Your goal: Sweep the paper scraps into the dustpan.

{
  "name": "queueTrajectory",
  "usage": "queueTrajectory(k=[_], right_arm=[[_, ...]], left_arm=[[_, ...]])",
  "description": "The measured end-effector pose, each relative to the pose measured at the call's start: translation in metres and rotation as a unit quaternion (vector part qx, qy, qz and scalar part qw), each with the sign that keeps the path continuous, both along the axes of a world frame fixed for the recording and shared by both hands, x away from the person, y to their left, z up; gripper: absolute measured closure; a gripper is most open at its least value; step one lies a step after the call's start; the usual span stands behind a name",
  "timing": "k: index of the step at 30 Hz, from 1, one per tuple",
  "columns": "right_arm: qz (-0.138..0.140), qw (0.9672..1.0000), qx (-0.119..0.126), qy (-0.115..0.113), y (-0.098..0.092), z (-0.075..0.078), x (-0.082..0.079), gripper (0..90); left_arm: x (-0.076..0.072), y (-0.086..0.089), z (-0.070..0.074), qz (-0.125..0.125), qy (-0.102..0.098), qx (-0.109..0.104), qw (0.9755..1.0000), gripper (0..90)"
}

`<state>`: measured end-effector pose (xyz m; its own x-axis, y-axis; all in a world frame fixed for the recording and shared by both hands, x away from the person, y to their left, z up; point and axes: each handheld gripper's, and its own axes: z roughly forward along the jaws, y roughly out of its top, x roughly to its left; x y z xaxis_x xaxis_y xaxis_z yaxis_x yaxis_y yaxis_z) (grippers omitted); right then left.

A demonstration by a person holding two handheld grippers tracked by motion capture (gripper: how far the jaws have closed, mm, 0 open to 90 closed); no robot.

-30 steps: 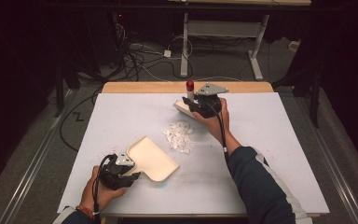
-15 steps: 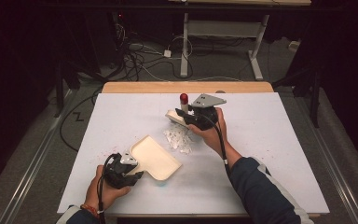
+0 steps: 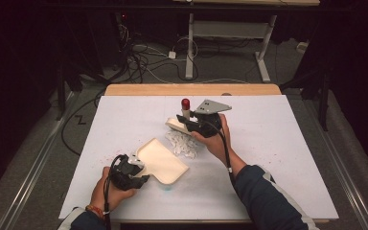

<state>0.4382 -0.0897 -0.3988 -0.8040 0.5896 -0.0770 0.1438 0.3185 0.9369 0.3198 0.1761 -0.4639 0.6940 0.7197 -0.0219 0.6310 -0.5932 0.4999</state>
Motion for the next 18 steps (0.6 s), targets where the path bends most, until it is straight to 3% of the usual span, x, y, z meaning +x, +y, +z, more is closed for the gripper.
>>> queueTrajectory(k=[10, 18], right_arm=[[0.034, 0.9993, -0.009, -0.017, 0.009, -0.004, -0.024, 67.9], [0.051, 0.9985, -0.001, -0.019, 0.021, -0.003, -0.04, 68.5]], left_arm=[[0.006, -0.003, 0.001, 0.003, 0.003, 0.004, 1.0, 63.4], [0.006, -0.015, 0.004, -0.001, -0.008, 0.008, 0.9999, 63.4]])
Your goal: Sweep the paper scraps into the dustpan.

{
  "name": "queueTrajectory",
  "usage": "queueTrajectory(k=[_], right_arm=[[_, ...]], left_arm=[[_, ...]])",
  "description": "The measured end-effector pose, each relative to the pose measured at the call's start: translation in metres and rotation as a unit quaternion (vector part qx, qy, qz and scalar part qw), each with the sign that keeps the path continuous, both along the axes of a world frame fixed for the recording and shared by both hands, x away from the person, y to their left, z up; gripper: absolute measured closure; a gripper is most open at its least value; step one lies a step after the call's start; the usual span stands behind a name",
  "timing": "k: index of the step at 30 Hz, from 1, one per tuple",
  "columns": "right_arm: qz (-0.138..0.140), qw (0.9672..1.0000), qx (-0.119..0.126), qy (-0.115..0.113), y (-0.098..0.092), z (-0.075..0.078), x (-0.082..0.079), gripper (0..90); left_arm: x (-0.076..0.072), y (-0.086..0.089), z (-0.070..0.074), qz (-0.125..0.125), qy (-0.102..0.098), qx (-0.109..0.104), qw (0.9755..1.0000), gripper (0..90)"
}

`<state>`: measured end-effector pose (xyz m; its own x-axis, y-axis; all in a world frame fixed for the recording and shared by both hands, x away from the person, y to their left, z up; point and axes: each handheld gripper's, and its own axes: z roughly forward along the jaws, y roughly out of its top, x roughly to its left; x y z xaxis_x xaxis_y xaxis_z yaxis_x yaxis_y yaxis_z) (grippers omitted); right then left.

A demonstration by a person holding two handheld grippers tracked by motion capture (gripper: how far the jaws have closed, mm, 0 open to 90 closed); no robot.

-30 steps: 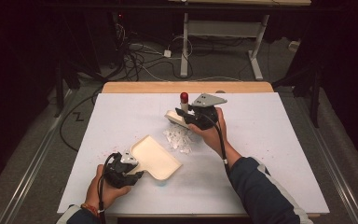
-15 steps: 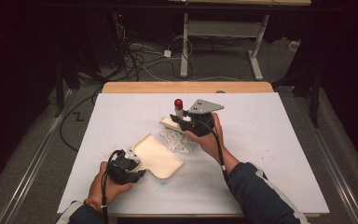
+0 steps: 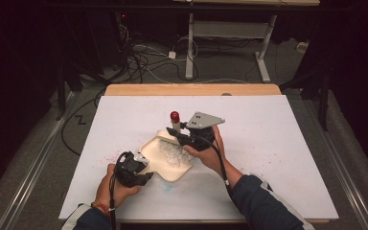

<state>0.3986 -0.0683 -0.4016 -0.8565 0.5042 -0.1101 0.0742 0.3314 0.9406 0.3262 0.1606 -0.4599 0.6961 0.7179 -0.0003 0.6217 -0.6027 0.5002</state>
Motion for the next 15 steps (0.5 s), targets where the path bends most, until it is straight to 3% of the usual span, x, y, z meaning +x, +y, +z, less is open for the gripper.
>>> queueTrajectory(k=[5, 8, 15], right_arm=[[0.006, 0.9999, -0.006, -0.004, 0.005, 0.0, -0.009, 68.4], [0.014, 0.9998, 0.002, -0.012, 0.004, 0.005, -0.012, 69.9], [0.004, 0.9998, 0.007, -0.015, 0.001, 0.012, -0.009, 70.0]], left_arm=[[0.0, 0.0, 0.0, 0.003, 0.002, -0.006, 1.0, 63.3], [0.001, -0.001, -0.001, 0.001, 0.003, -0.004, 1.0, 63.3], [0.001, -0.001, -0.002, 0.002, 0.002, -0.003, 1.0, 63.3]])
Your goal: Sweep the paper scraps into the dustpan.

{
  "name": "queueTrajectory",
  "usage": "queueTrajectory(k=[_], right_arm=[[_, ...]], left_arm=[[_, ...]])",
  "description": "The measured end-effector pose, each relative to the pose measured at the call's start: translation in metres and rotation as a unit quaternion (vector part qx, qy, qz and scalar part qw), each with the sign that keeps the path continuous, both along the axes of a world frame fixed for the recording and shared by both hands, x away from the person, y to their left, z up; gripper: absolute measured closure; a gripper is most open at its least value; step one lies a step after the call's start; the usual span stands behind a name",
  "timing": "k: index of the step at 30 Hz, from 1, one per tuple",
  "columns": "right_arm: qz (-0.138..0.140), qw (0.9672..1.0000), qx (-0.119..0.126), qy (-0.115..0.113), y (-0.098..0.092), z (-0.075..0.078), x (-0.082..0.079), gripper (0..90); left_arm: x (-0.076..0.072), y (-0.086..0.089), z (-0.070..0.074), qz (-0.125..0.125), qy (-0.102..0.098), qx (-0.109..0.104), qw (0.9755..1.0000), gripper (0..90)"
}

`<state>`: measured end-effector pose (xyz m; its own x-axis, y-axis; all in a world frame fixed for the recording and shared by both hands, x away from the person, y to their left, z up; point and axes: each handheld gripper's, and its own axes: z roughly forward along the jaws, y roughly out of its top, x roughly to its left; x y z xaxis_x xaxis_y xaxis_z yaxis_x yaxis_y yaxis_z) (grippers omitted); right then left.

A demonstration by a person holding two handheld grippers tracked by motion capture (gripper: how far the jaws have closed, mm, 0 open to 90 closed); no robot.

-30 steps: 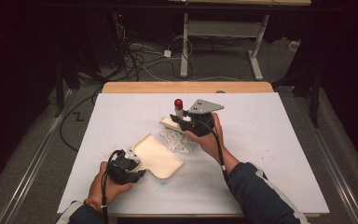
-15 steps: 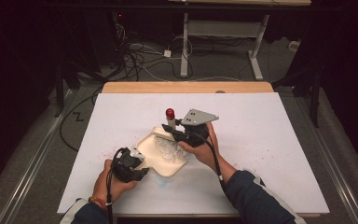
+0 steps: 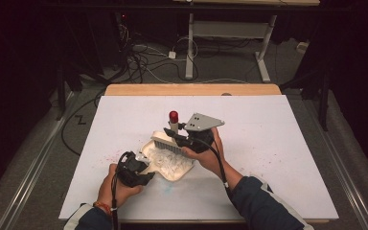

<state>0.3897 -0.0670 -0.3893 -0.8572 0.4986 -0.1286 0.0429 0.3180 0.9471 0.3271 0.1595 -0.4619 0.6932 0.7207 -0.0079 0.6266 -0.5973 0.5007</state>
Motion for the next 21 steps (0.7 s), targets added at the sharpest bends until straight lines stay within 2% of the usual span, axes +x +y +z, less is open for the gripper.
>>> queueTrajectory(k=[7, 11, 12, 14, 21], right_arm=[[-0.011, 0.9997, 0.021, -0.005, -0.01, 0.014, 0.006, 70.0], [-0.013, 0.9987, 0.047, 0.014, -0.019, 0.023, 0.009, 70.0], [-0.025, 0.9985, 0.048, 0.004, -0.023, 0.026, 0.007, 69.9], [-0.035, 0.9983, 0.046, 0.001, -0.027, 0.028, 0.006, 70.0], [-0.068, 0.9972, 0.029, 0.004, -0.042, 0.022, 0.005, 69.9]], left_arm=[[-0.001, 0.001, -0.002, 0.0, -0.002, -0.001, 1.0, 63.3], [-0.002, 0.001, -0.003, 0.001, -0.002, -0.001, 1.0, 63.4], [-0.002, 0.001, -0.003, 0.002, -0.003, 0.0, 1.0, 63.3], [-0.002, 0.001, -0.003, 0.001, -0.002, 0.001, 1.0, 63.3], [-0.008, 0.003, -0.002, -0.002, 0.0, 0.008, 1.0, 63.3]])
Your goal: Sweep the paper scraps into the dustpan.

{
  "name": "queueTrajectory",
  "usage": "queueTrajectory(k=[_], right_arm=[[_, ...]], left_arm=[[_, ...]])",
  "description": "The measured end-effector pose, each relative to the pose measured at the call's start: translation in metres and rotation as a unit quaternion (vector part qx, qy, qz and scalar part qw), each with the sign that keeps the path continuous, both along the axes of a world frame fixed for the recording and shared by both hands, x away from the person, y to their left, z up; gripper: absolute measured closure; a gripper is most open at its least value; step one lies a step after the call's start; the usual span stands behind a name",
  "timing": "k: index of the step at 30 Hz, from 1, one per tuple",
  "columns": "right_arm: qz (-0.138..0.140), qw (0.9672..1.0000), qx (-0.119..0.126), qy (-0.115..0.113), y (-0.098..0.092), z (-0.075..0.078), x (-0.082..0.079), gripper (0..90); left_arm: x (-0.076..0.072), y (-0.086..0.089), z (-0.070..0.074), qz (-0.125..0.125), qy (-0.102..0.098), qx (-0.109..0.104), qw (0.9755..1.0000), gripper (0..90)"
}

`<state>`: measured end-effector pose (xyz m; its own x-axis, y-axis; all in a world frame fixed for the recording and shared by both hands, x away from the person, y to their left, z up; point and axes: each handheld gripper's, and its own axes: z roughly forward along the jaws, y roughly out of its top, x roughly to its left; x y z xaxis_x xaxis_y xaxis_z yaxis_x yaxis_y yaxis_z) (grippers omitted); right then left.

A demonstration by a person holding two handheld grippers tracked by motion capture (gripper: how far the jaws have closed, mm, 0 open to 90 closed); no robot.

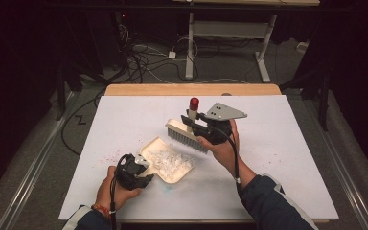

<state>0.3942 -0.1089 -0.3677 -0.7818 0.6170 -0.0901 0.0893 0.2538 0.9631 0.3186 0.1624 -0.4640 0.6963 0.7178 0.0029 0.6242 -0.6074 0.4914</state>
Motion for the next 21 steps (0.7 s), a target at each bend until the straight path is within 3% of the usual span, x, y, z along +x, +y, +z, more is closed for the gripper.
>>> queueTrajectory(k=[4, 10, 12, 13, 14, 17, 19, 20, 21], right_arm=[[-0.014, 0.9999, -0.003, 0.008, -0.007, -0.007, 0.005, 70.0], [-0.041, 0.9991, -0.013, 0.004, 0.0, -0.012, 0.022, 70.0], [-0.052, 0.9983, -0.027, -0.002, 0.008, -0.014, 0.029, 69.9], [-0.057, 0.997, -0.05, -0.013, 0.019, -0.018, 0.034, 69.9], [-0.057, 0.997, -0.05, -0.013, 0.019, -0.018, 0.034, 69.9], [-0.039, 0.9982, -0.045, 0.005, 0.029, -0.026, 0.037, 70.0], [-0.009, 0.9985, -0.052, 0.012, 0.036, -0.026, 0.027, 69.7], [-0.009, 0.9985, -0.052, 0.012, 0.036, -0.026, 0.027, 69.7], [0.025, 0.9982, -0.05, 0.022, 0.04, -0.026, 0.019, 69.7]], left_arm=[[-0.005, 0.005, -0.002, 0.002, 0.004, -0.003, 1.0, 63.4], [-0.009, 0.008, -0.003, 0.008, 0.007, -0.01, 0.9999, 63.3], [-0.008, 0.008, -0.003, 0.007, 0.007, -0.009, 0.9999, 63.3], [-0.007, 0.009, -0.003, 0.006, 0.008, -0.01, 0.9999, 63.4], [-0.007, 0.008, -0.003, 0.008, 0.007, -0.011, 0.9999, 63.4], [-0.006, 0.008, -0.003, 0.005, 0.007, -0.008, 0.9999, 63.3], [-0.006, 0.008, -0.003, 0.006, 0.007, -0.008, 0.9999, 63.3], [-0.006, 0.008, -0.003, 0.006, 0.007, -0.008, 0.9999, 63.4], [-0.006, 0.008, -0.003, 0.005, 0.006, -0.007, 0.9999, 63.3]])
